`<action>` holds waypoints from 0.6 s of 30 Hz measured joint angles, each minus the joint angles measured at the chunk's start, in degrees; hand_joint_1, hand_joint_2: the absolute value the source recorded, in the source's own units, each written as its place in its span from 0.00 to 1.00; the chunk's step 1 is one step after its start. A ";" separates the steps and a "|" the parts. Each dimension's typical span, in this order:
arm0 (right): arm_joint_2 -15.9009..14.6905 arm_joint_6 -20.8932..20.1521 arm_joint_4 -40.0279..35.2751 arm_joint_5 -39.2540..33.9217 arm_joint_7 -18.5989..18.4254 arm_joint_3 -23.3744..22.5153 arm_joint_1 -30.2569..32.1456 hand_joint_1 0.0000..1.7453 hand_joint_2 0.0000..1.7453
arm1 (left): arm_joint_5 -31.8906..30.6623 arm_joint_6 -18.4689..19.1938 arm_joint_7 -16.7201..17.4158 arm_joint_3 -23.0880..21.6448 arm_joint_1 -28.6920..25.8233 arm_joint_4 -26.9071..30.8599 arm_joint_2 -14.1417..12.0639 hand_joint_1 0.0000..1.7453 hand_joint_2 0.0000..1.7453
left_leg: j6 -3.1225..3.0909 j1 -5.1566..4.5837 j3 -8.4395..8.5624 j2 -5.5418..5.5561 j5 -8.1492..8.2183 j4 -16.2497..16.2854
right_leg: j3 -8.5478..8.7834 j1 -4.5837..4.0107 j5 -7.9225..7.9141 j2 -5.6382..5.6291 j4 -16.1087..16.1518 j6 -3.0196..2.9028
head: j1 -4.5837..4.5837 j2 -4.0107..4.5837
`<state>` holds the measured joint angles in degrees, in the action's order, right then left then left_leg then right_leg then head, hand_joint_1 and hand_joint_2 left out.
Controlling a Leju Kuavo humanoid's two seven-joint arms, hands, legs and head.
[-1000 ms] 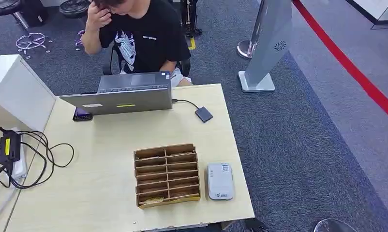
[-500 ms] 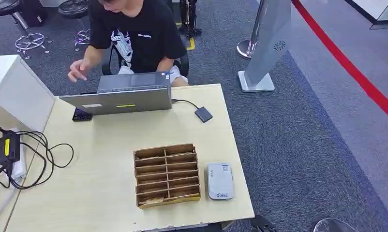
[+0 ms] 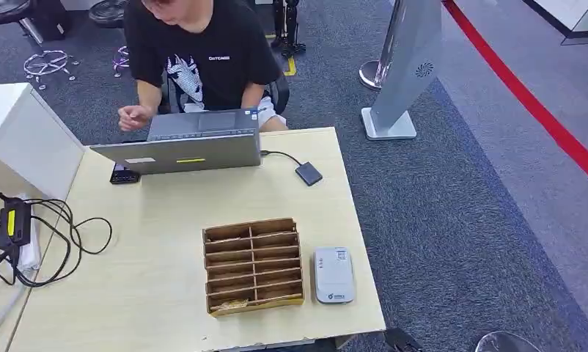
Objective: Pass the card to the sensor for recognition and then transmit it.
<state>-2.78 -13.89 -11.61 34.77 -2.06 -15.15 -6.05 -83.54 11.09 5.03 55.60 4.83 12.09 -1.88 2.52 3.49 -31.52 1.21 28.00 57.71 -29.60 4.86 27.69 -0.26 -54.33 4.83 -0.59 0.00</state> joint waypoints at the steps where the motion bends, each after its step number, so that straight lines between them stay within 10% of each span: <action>1: 0.00 -2.52 0.02 0.38 0.40 -0.04 0.09 0.00 0.00 | -0.24 1.79 -0.64 -0.02 0.00 0.00 0.00 0.00 0.00 | 0.00 0.00 0.00 0.00 0.00 0.00 | 0.00 0.00 0.00 0.00 0.00 0.00 | -0.02 0.00; 5: 0.15 -3.76 0.22 2.36 0.47 0.24 0.51 0.00 0.00 | -1.14 6.17 -2.17 -0.37 -0.08 0.00 -0.04 0.00 0.00 | 0.00 0.00 -0.01 0.00 0.00 -0.01 | -0.01 0.00 0.00 0.01 0.00 0.00 | -0.02 0.00; 10: 0.13 9.17 0.20 1.64 -0.21 -0.41 0.28 0.00 0.00 | -0.35 -2.69 -0.55 -0.46 -0.07 0.00 0.04 0.00 0.00 | 0.00 0.00 -0.01 0.00 0.00 0.00 | 0.01 0.00 0.00 0.01 0.00 0.00 | 0.00 0.00; 18: 0.24 1.59 0.31 4.07 0.62 -0.70 0.28 0.00 0.00 | -0.75 0.86 -1.51 -0.68 -0.05 0.00 0.22 0.00 0.00 | 0.00 0.00 0.00 0.01 0.00 0.00 | 0.01 0.00 0.00 0.01 0.00 0.00 | -0.02 0.00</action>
<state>-2.54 -12.30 -11.30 38.84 -1.44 -15.85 -5.77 -84.28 11.96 3.52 54.93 4.78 12.09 -1.66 2.52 3.50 -31.52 1.22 28.00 57.70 -29.60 4.86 27.70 -0.25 -54.34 4.83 -0.61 0.00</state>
